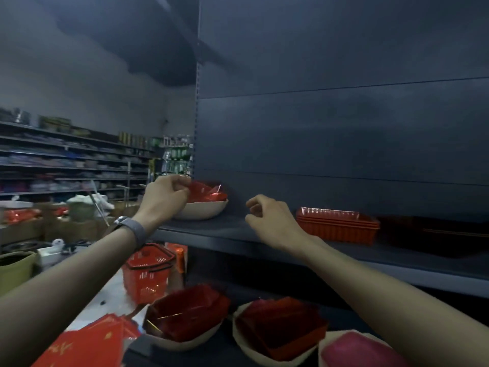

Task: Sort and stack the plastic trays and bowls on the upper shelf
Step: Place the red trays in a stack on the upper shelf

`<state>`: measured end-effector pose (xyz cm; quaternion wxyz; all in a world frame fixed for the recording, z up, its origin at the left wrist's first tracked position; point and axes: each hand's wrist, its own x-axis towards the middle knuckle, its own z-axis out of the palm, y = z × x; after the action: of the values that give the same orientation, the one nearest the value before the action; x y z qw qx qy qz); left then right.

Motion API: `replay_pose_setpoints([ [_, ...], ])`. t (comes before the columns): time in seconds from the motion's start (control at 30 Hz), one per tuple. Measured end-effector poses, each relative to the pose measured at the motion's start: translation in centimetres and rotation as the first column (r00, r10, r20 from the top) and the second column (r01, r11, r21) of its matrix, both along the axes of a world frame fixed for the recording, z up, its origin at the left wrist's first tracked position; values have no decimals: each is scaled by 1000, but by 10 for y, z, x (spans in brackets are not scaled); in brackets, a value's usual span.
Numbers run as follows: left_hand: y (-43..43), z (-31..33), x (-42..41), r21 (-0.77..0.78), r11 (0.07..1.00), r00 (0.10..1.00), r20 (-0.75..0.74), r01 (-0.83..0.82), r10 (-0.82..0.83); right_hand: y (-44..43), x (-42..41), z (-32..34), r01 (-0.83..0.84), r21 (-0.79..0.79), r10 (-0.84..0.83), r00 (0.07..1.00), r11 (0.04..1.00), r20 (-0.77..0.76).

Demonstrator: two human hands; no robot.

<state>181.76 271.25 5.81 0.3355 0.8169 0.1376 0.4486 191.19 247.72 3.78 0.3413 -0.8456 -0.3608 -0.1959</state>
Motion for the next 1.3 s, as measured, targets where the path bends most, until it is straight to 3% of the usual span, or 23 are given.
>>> replay_pose_setpoints([
  [0.23,60,-1,24,234,970,989,-122,-58,89,76,13,5,14,-106,-14,1000,994,2],
  [0.53,92,-6,71,515,857,962,-219,-28,163,123,42,12,24,-205,-33,999,978,-38],
  [0.77,106,-13,105,462,887,937,-302,-17,175,145,57,-2,-31,-202,23,999,979,-40],
  [1.0,115,-10,125,407,913,967,-220,-27,126,151,70,1,-59,-167,56,998,984,-24],
  [1.3,85,-6,119,533,842,974,-136,-84,183,135,70,-4,-56,-116,54,998,992,-22],
])
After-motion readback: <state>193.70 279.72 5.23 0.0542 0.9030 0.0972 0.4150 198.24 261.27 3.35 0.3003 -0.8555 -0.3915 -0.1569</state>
